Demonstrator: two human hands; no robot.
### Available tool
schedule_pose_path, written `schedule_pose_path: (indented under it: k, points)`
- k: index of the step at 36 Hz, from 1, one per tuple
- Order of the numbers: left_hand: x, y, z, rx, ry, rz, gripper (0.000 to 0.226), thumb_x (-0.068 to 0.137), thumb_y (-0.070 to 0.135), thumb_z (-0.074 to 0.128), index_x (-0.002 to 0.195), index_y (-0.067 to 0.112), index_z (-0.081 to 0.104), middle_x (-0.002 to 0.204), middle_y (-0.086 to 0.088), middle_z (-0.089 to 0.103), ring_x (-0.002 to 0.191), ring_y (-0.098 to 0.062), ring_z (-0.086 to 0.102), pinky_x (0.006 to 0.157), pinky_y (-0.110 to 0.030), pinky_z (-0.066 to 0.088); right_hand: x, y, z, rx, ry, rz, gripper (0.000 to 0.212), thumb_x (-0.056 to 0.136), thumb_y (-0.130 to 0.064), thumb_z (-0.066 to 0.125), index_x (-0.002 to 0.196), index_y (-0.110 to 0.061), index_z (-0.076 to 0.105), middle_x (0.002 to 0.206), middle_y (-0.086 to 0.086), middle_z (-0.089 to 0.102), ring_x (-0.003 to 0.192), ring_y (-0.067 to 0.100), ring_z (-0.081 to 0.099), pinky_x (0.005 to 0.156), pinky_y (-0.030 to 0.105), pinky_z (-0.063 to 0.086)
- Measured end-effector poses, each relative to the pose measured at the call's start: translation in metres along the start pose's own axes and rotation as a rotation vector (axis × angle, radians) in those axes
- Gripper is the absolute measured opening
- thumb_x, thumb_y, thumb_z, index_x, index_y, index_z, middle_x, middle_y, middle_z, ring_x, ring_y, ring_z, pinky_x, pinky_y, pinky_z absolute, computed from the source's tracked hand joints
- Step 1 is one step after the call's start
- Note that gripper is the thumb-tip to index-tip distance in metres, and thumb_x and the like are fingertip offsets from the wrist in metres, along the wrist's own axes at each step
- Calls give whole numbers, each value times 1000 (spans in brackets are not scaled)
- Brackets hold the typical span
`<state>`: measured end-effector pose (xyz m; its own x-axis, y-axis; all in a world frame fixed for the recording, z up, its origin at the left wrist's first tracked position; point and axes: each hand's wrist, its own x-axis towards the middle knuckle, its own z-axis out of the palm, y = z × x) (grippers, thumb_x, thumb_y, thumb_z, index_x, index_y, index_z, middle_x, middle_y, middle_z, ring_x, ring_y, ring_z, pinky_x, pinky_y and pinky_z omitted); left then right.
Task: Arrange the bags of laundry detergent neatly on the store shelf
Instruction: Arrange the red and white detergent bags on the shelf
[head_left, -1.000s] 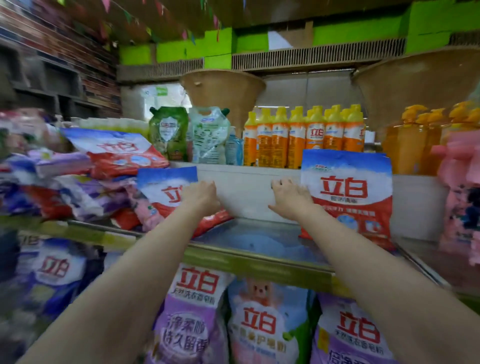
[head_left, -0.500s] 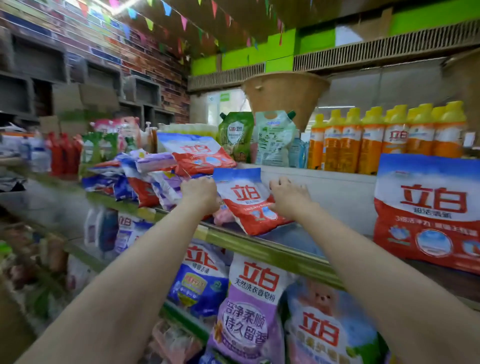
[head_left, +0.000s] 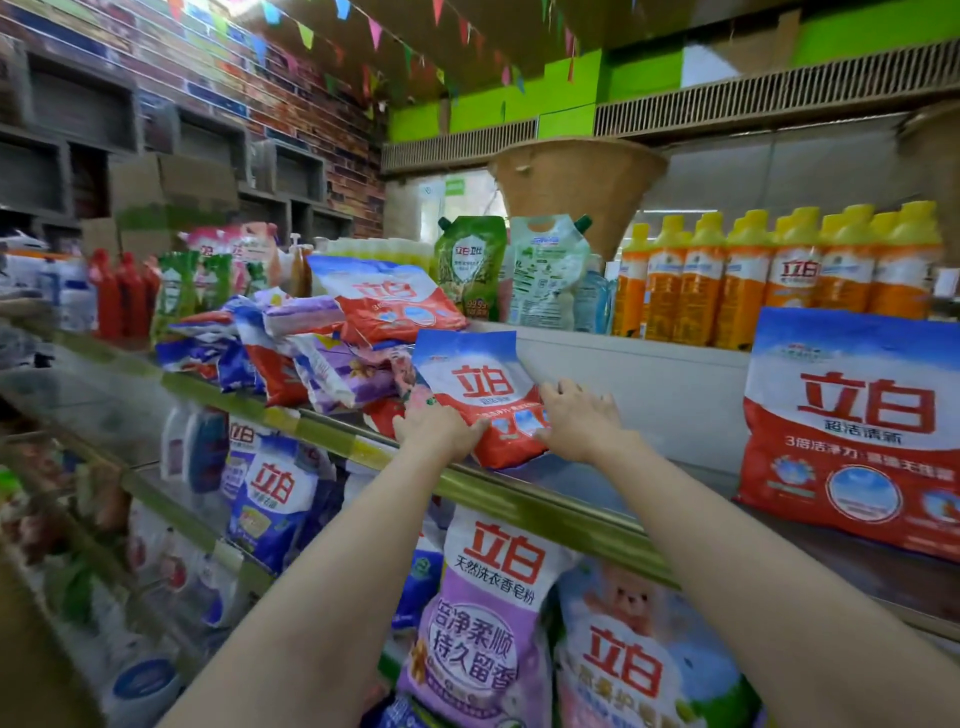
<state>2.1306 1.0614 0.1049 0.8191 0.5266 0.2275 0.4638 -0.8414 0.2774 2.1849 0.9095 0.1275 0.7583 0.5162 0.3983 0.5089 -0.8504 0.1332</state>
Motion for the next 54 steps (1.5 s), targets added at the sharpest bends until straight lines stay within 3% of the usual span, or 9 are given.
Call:
schedule_pose_path:
  k: [8, 17, 24, 30, 33, 38, 42, 50, 54]
  points:
    - [15, 31, 27, -334, 7, -189, 83, 82, 65, 53, 136, 3, 43, 141, -16, 45, 129, -34, 42, 108, -39, 35, -1, 39, 18, 61, -70, 80, 49, 92, -37, 51, 134, -13, 39, 136, 12, 42, 128, 31, 42, 102, 47, 36]
    - [29, 45, 22, -885, 179, -200, 51, 90, 18, 58, 133, -1, 40, 135, -22, 51, 126, -36, 48, 102, -38, 37, 0, 73, 33, 248, -132, 222, 56, 92, -45, 51, 133, -8, 42, 139, 17, 44, 128, 33, 44, 104, 44, 39]
    - [26, 43, 1, -1162, 292, -67, 40, 89, 19, 59, 125, 2, 53, 125, -16, 60, 114, -30, 56, 100, -41, 44, -1, 89, 24, 971, -133, 414, 65, 95, -51, 41, 138, -2, 41, 141, 17, 46, 125, 32, 50, 97, 41, 43]
    - [15, 59, -21, -1405, 154, 186, 13, 91, 5, 57, 88, 18, 54, 95, -11, 65, 79, -20, 66, 76, -33, 57, -12, 102, 12, 1580, -71, 379, 36, 87, -40, 63, 117, -23, 54, 95, -3, 69, 85, 15, 65, 78, 34, 51]
    - [7, 74, -24, -1475, 30, 255, 17, 92, -2, 53, 91, 15, 51, 89, -6, 63, 53, -3, 63, 53, -19, 55, -27, 119, 3, 1590, -2, 350, 34, 86, -30, 66, 118, -24, 54, 100, -2, 68, 87, 11, 63, 77, 34, 53]
    - [-5, 114, -10, -1467, -104, 277, 21, 90, -5, 54, 99, 13, 52, 110, -17, 60, 86, -26, 60, 86, -42, 52, -64, 158, -7, 1523, 138, 321, 15, 89, -11, 62, 100, -22, 60, 94, 0, 72, 67, 2, 69, 54, 19, 54]
    - [-20, 156, 7, -1396, -198, 345, 30, 88, -6, 55, 111, 14, 54, 100, -5, 64, 81, -19, 60, 75, -30, 52, -97, 197, -11, 1542, 165, 377, 26, 86, -2, 63, 101, -23, 59, 83, -6, 74, 69, 7, 71, 67, 28, 57]
    - [-48, 233, 40, -1288, -371, 447, 38, 86, -8, 57, 123, 1, 54, 120, -18, 62, 101, -29, 60, 91, -41, 49, -158, 261, -19, 1420, 246, 575, 39, 83, 4, 63, 120, -8, 56, 91, 6, 74, 75, 18, 71, 79, 40, 58]
    - [-44, 254, 67, -1166, -384, 438, 40, 77, 3, 65, 117, 6, 59, 118, -16, 65, 108, -35, 61, 95, -49, 49, -175, 279, -13, 1271, 181, 675, 48, 81, 7, 64, 126, -3, 51, 128, 21, 58, 83, 21, 62, 93, 39, 51]
